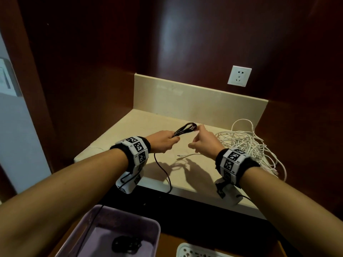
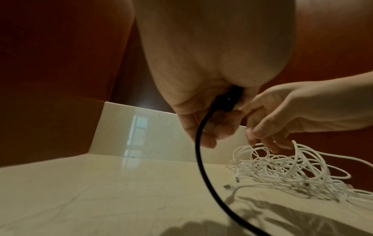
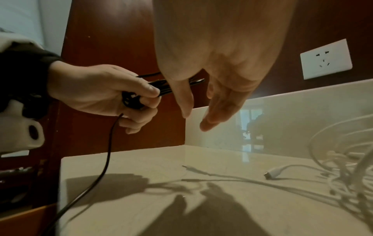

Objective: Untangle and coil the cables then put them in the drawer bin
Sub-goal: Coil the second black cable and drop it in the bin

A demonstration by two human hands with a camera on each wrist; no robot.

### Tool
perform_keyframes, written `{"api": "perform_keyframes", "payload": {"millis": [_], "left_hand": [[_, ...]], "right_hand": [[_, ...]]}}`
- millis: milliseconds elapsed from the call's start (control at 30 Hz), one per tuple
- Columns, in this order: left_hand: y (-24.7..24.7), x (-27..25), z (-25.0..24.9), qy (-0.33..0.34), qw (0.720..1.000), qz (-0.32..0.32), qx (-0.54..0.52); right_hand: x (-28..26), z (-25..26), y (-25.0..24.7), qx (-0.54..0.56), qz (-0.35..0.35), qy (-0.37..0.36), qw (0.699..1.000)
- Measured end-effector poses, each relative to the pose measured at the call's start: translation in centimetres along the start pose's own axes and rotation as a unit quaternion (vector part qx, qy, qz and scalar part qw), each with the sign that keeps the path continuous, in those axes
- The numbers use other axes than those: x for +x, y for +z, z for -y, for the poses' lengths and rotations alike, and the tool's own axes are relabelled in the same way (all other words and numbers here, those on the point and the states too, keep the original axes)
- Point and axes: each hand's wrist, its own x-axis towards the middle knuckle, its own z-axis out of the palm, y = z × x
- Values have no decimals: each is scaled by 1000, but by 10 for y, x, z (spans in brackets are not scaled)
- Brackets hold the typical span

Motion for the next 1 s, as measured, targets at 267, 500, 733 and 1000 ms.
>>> {"api": "perform_keyframes", "payload": {"millis": [267, 500, 733, 1000], "left_hand": [[-7, 7, -1, 16, 991, -107, -77], [-10, 7, 2, 28, 982, -132, -135], [-19, 3, 10, 14, 989, -134, -65], [-19, -3, 18, -56, 987, -81, 130]], "right_hand": [[-2, 20, 40, 127, 166, -4, 978], [-4, 37, 58, 165, 212, -13, 963], [-9, 32, 43, 182, 178, 19, 967], [-3, 9, -6, 15, 8, -46, 999]]}}
